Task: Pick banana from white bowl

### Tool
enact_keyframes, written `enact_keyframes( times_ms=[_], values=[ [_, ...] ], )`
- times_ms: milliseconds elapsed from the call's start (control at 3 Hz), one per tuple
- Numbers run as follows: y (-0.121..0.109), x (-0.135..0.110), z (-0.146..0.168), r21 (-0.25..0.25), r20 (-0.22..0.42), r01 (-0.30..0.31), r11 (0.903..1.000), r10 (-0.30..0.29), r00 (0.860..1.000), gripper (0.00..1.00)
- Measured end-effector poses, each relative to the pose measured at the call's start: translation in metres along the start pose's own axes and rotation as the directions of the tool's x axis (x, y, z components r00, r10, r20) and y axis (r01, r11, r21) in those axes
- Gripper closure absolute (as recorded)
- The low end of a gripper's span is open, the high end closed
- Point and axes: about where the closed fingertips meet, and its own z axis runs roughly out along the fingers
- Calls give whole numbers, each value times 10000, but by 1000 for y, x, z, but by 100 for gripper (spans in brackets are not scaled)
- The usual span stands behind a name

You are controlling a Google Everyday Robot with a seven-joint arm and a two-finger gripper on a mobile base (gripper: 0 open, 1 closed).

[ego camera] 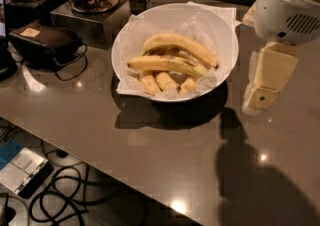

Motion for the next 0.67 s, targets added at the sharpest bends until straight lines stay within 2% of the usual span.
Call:
enact_keyframes(
  times_ms=[333, 667],
  values=[
    [6, -31, -4, 143, -138, 448, 9989, -446, 9989, 0],
    [5, -36, -11, 394, -5, 490, 9980, -490, 9988, 0]
  ],
)
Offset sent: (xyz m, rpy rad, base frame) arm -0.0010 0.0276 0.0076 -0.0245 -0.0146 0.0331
